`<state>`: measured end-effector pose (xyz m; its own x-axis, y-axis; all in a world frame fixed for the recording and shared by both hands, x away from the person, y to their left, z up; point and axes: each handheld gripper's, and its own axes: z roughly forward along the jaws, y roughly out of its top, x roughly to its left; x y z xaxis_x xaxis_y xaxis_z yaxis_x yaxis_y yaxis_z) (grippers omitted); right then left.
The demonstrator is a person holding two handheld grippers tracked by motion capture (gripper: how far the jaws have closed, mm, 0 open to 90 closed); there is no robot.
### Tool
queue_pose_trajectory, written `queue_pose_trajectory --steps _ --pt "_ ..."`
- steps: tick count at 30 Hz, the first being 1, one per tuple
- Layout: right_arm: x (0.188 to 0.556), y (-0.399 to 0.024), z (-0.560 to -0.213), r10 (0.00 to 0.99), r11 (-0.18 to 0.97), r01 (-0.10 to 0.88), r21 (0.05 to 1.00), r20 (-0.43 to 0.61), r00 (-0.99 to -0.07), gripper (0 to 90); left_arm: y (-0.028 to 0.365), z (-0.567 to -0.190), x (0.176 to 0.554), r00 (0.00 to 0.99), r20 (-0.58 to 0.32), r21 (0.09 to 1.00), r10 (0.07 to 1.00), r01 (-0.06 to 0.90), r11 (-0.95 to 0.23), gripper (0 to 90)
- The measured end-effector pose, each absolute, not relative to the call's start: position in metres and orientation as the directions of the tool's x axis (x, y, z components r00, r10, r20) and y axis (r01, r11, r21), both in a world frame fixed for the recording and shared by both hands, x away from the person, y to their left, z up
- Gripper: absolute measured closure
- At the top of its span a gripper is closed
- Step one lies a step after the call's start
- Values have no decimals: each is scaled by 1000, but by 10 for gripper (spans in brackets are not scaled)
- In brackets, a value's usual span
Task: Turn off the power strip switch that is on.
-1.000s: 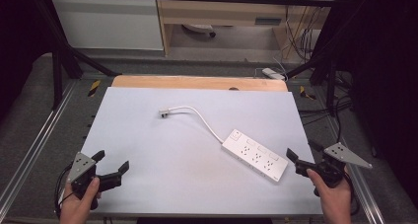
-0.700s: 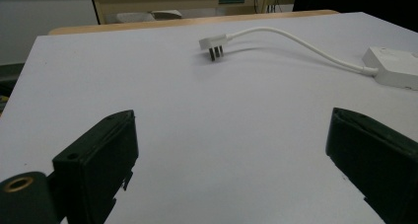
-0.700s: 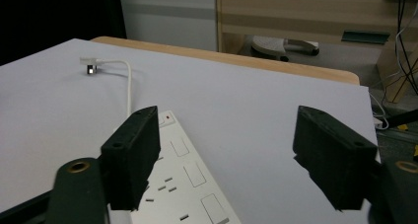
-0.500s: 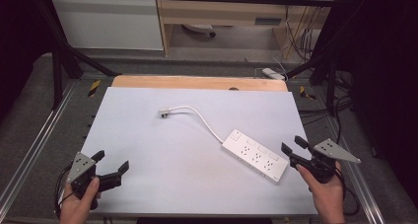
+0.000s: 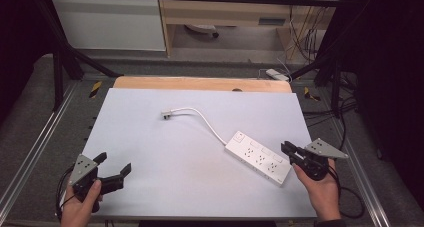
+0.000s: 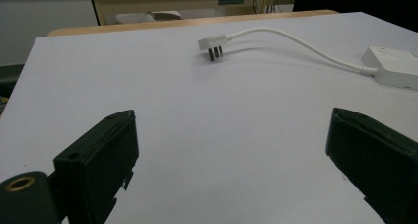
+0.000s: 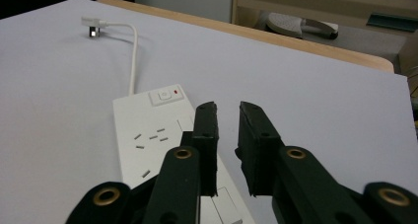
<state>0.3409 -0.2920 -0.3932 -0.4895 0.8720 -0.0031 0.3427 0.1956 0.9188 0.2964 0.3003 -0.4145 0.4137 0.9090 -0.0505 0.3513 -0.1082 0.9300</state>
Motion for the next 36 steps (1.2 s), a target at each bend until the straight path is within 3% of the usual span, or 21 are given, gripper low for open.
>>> queue_pose_trajectory --steps 8,36 --pt "341 -295 -401 868 196 380 904 20 -496 900 300 -414 296 414 -50 930 909 351 -108 57" --pt "343 -294 -418 869 244 458 855 17 -495 900 300 -414 296 415 -53 932 908 347 -104 57"
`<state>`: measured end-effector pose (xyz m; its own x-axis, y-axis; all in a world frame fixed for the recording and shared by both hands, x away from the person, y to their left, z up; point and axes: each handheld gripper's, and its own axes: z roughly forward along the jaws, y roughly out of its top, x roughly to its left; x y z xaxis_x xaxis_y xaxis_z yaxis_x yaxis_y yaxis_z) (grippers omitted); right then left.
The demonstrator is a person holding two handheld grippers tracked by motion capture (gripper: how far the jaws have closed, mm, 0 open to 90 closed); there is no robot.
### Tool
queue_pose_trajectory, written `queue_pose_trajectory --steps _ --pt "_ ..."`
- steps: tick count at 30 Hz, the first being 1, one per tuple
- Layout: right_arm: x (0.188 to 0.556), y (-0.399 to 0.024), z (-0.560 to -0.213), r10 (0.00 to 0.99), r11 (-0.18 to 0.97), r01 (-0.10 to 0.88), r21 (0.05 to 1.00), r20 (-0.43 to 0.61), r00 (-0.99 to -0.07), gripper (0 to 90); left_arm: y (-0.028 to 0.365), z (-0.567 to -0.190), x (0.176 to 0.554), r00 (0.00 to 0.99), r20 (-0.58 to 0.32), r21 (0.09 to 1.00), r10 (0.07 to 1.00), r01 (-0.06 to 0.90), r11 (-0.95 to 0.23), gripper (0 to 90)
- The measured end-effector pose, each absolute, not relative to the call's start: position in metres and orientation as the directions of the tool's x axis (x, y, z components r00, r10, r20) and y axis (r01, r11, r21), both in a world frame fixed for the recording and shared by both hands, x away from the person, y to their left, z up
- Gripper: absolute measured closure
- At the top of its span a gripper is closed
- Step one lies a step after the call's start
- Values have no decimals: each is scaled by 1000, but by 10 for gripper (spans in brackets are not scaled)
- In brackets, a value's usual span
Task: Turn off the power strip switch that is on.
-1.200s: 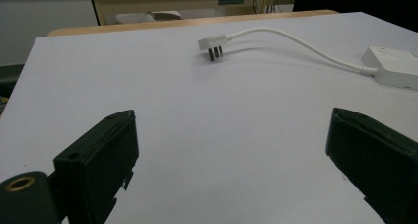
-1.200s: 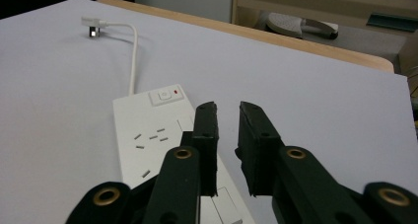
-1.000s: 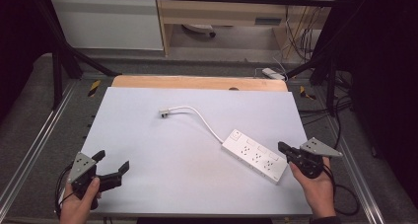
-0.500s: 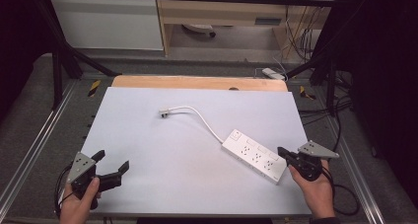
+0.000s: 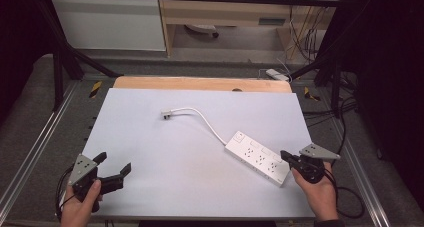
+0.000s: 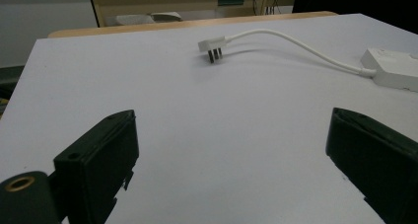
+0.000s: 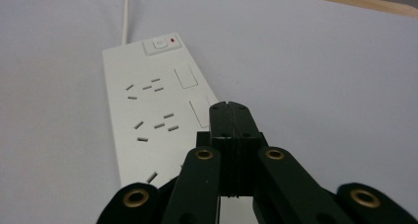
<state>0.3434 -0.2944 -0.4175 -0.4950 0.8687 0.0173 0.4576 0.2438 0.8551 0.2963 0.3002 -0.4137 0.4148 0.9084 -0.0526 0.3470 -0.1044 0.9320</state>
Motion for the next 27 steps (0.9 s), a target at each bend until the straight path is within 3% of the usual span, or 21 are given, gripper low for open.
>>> queue_pose_trajectory --steps 27 --pt "353 -292 -429 873 271 501 822 10 -488 900 300 -414 297 417 -51 931 908 349 -108 57"
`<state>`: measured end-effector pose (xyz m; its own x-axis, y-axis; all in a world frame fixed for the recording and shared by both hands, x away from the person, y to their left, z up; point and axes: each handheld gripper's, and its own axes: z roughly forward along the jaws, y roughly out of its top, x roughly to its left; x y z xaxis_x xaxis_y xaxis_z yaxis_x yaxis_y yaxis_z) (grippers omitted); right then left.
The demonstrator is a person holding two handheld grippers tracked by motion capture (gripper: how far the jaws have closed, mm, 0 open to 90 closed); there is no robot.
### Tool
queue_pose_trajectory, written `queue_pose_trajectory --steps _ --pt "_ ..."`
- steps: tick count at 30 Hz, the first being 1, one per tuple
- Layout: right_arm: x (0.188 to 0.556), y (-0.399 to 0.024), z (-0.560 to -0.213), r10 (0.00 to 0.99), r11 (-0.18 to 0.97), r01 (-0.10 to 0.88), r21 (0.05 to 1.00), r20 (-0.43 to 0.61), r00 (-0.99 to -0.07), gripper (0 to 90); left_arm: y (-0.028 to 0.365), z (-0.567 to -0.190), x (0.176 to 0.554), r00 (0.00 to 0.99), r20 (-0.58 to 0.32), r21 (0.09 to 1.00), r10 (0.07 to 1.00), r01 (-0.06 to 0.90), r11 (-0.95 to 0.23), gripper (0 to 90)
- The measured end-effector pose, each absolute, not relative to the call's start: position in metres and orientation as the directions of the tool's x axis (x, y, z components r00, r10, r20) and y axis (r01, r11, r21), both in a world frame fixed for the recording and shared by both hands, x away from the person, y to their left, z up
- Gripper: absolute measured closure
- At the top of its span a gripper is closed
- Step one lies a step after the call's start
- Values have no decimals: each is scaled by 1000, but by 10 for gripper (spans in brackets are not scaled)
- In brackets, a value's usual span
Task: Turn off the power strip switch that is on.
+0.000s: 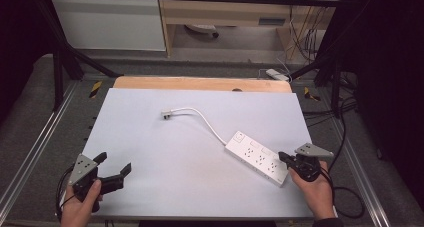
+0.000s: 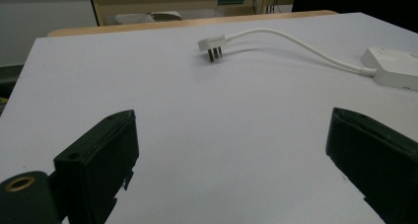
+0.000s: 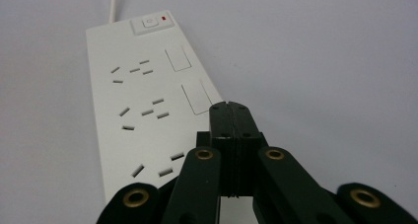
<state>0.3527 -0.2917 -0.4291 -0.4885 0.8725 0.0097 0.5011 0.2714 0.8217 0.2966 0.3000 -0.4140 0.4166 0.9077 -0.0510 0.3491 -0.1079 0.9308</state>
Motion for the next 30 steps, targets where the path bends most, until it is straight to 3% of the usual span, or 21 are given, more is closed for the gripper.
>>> queue_pose_trajectory --steps 30 --pt "354 -294 -435 881 291 522 802 -12 -473 900 300 -414 297 418 -50 931 907 348 -109 60"
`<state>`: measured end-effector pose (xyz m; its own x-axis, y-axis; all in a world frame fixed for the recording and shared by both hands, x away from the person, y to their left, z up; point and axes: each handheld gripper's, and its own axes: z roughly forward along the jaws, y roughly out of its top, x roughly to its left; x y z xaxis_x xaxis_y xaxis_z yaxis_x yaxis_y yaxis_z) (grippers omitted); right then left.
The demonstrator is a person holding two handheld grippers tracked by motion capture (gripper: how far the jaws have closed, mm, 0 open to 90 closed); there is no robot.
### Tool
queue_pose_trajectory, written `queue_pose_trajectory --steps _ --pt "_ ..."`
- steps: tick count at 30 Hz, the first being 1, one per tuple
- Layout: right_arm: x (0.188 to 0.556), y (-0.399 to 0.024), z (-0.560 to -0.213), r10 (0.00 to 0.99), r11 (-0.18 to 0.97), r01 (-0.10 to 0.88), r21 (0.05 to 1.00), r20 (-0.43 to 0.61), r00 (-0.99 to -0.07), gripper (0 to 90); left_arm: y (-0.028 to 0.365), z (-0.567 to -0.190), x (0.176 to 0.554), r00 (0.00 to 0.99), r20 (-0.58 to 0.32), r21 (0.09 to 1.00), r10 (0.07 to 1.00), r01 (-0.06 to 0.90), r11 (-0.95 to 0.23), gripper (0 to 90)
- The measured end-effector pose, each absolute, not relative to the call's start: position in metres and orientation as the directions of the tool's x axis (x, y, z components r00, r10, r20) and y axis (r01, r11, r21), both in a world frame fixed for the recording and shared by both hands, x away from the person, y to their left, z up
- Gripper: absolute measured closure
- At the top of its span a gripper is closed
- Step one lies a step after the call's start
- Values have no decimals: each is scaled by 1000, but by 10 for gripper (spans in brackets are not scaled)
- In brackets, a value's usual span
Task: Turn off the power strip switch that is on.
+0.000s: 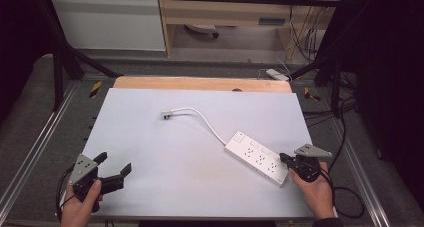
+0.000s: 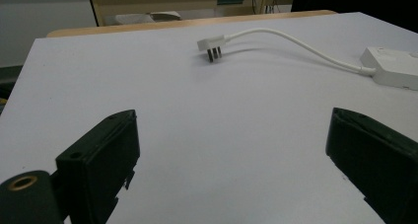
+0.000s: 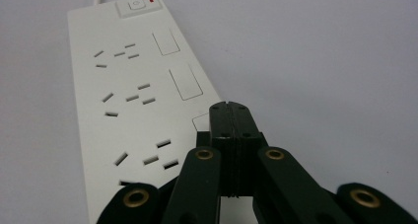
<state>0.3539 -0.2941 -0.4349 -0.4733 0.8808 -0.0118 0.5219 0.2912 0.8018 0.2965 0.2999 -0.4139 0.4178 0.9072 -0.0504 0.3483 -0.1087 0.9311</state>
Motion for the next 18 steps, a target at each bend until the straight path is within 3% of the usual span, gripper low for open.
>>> queue_pose_trajectory --steps 18 --pt "354 -294 -437 881 296 527 797 -15 -473 900 300 -414 296 419 -52 931 907 348 -107 55"
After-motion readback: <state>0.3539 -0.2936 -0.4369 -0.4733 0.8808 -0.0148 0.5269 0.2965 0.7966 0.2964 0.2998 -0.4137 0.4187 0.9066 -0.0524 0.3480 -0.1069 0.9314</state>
